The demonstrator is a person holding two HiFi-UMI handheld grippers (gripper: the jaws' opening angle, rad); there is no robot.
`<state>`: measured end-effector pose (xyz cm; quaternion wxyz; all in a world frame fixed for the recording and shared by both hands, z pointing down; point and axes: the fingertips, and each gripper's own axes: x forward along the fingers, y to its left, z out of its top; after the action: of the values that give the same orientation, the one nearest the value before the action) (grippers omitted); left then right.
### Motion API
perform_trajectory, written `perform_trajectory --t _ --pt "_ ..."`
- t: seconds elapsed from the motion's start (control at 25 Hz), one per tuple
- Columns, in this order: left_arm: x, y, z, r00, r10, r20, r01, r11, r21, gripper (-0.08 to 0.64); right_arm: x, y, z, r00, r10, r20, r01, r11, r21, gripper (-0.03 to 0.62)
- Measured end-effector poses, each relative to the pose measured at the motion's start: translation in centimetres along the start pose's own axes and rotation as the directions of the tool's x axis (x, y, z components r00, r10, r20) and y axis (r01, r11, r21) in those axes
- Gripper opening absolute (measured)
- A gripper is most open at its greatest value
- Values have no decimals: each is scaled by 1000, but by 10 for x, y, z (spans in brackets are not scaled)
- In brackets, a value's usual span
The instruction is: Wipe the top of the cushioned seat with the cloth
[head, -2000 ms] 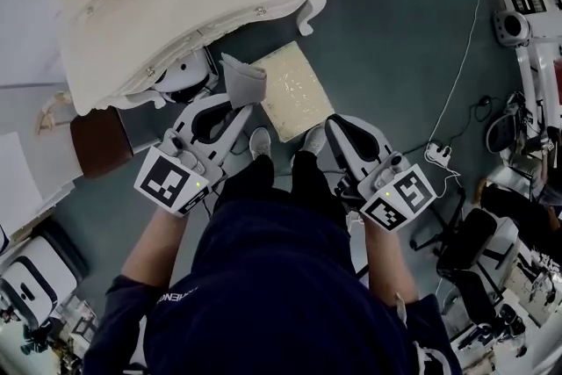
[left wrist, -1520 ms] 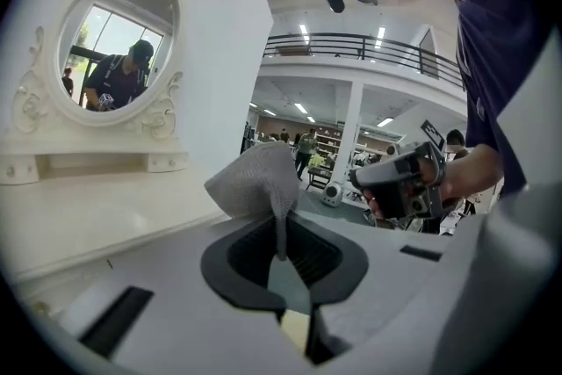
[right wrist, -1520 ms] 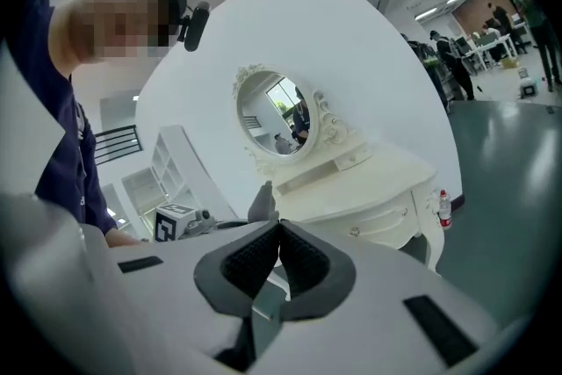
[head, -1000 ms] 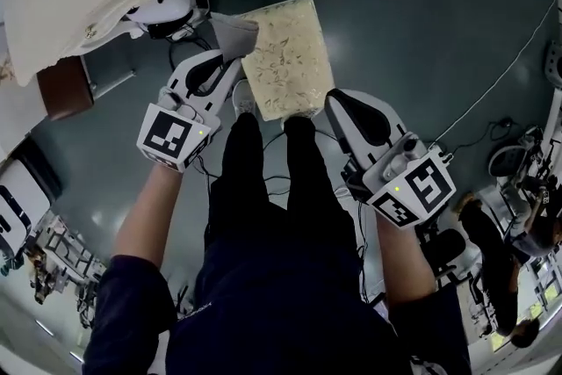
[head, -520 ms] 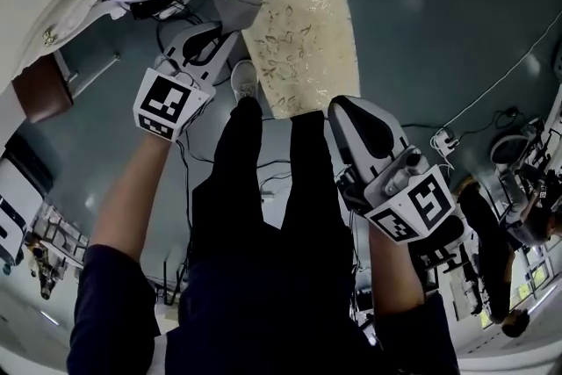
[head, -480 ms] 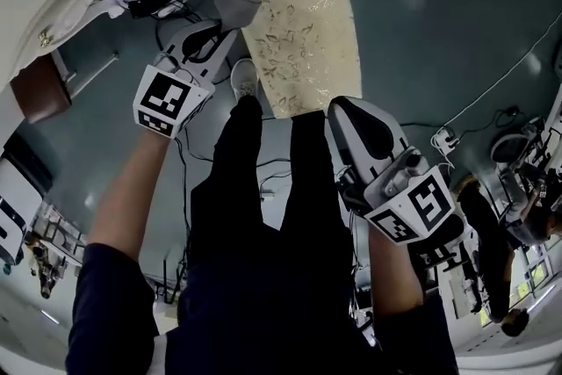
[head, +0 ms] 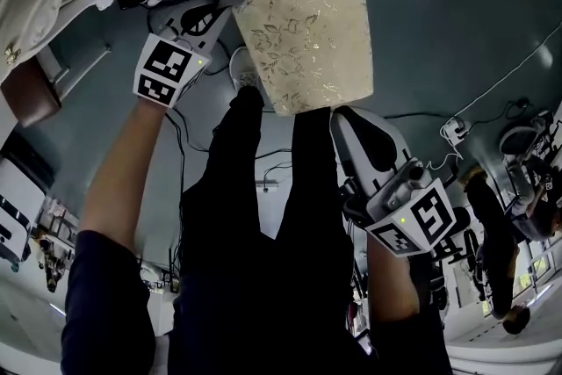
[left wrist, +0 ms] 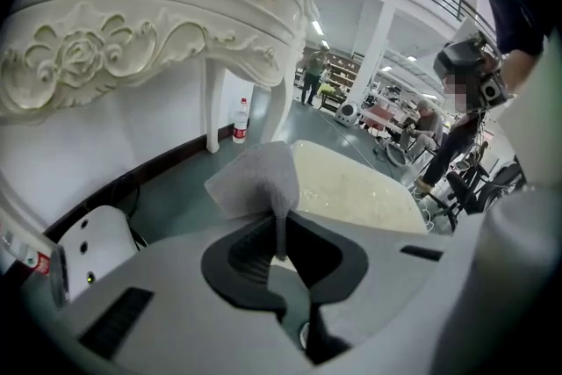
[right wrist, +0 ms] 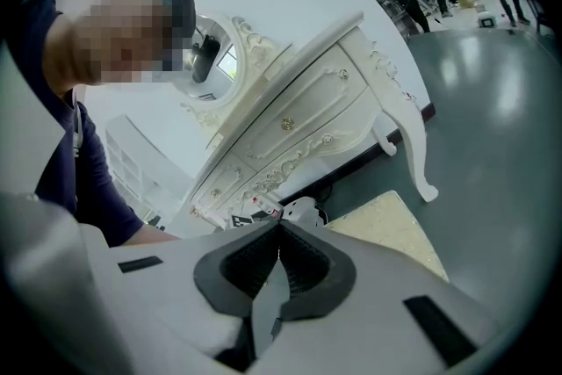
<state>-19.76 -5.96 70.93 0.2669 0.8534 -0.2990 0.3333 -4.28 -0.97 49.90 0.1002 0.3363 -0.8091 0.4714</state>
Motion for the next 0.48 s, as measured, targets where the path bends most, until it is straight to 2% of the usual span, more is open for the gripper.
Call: perform_trajectory --t 0.24,0.48 --pt "29 4 -1 998 14 -62 -12 999 34 28 -21 -23 2 1000 -18 21 18 999 29 25" --pt "46 -10 18 995 25 -94 -18 997 81 26 -47 -50 4 999 -23 47 20 998 66 25"
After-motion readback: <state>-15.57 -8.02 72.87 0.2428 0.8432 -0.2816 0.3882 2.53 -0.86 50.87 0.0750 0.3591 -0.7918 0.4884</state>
